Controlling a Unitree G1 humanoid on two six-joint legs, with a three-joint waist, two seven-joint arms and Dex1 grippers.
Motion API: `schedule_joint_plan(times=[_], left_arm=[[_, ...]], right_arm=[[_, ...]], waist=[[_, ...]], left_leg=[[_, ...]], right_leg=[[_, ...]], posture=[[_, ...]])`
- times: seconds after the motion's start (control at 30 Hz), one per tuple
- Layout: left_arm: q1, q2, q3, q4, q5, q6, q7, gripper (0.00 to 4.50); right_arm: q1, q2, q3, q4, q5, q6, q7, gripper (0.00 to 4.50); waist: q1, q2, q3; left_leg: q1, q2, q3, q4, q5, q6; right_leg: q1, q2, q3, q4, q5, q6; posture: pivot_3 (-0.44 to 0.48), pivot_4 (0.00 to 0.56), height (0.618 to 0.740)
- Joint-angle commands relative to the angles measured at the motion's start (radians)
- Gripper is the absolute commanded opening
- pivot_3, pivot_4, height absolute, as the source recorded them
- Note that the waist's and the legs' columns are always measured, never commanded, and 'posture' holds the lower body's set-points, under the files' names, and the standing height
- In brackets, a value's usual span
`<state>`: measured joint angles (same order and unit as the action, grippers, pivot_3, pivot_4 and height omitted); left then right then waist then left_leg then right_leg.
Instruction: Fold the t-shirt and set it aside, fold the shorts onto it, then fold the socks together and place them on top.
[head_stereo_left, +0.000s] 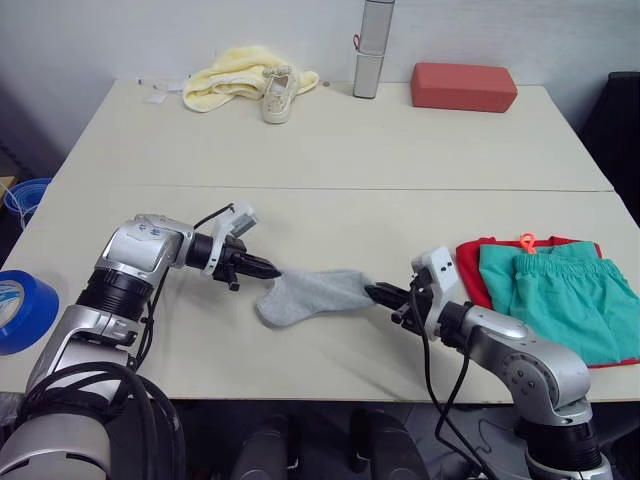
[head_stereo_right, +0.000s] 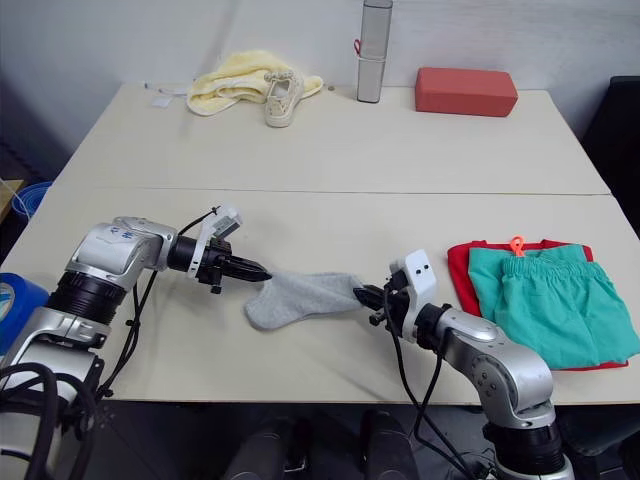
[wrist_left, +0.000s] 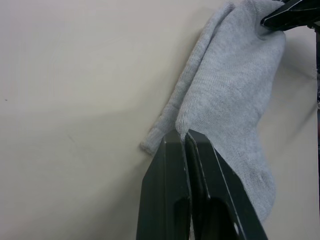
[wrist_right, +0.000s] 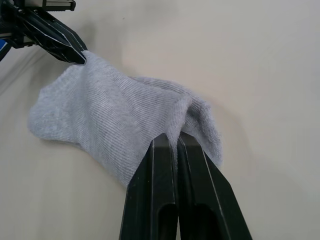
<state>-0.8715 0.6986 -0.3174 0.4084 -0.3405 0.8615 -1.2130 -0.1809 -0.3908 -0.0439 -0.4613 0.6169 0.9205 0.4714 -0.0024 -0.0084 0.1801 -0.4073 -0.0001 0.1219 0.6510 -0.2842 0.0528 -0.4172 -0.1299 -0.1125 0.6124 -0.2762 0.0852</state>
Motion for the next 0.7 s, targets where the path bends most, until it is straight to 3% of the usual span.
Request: schedule_joint_plan(times=[0.03, 0.1, 0.33, 0.37, 0.5, 0.63, 0.7], left_arm=[[0.002, 0.005, 0.056, -0.012, 0.017, -0.028, 0.025, 0.47], [0.019, 0.023, 0.064, -0.039, 0.016, -0.022, 0.014, 0.96], [0.128, 0.065, 0.186, -0.166, -0.021, -0.107, 0.02, 3.22], [0.151, 0.061, 0.223, -0.191, -0.032, -0.156, 0.02, 3.24], [0.222, 0.031, 0.312, -0.303, -0.101, -0.219, 0.009, 3.24], [0.29, -0.027, 0.325, -0.423, -0.116, -0.256, 0.064, 2.29], [0.334, -0.08, 0.308, -0.465, -0.088, -0.294, 0.129, 1.59]], right_arm=[[0.002, 0.031, -0.023, -0.004, 0.009, -0.072, 0.002, 0.47], [0.004, 0.012, -0.006, -0.003, -0.008, -0.109, 0.038, 0.99], [0.007, -0.018, -0.026, 0.028, -0.054, -0.265, 0.105, 3.52], [0.0, -0.026, -0.037, 0.035, -0.047, -0.287, 0.13, 3.84], [-0.034, -0.047, -0.037, 0.037, 0.021, -0.322, 0.244, 3.67], [-0.076, -0.066, 0.05, 0.046, -0.002, -0.317, 0.304, 2.45], [-0.11, -0.059, 0.142, 0.099, -0.129, -0.396, 0.291, 1.69]], waist=[[0.0, 0.0, 0.0], [-0.001, 0.0, 0.0], [-0.002, 0.0, 0.0], [-0.002, 0.0, 0.0], [-0.001, 0.0, 0.0], [0.001, 0.0, 0.0], [0.0, 0.0, 0.0]], left_leg=[[0.0, 0.0, 0.0, 0.0, 0.0, 0.0], [0.0, 0.0, 0.0, 0.0, 0.0, 0.0], [0.0, 0.0, 0.0, 0.001, 0.0, 0.0], [0.0, 0.0, 0.0, 0.001, 0.0, 0.0], [0.001, 0.0, -0.001, 0.002, 0.0, 0.0], [0.002, 0.0, -0.003, 0.002, 0.0, 0.0], [0.002, 0.0, -0.003, 0.002, 0.0, 0.0]], right_leg=[[0.0, 0.0, 0.0, 0.0, 0.0, 0.0], [0.0, 0.0, 0.0, 0.0, 0.0, 0.0], [0.001, 0.0, 0.0, 0.0, 0.0, 0.0], [0.001, 0.0, 0.0, 0.0, 0.0, 0.0], [0.002, -0.001, -0.001, 0.0, 0.0, 0.001], [0.004, -0.001, -0.002, 0.0, 0.0, 0.001], [0.005, -0.001, -0.002, 0.0, 0.0, 0.001]], posture=[[0.0, 0.15, 0.74], [0.0, 0.15, 0.74], [0.0, 0.15, 0.74], [0.0, 0.15, 0.74], [0.0, 0.15, 0.74], [0.0, 0.15, 0.74], [0.0, 0.15, 0.74]])
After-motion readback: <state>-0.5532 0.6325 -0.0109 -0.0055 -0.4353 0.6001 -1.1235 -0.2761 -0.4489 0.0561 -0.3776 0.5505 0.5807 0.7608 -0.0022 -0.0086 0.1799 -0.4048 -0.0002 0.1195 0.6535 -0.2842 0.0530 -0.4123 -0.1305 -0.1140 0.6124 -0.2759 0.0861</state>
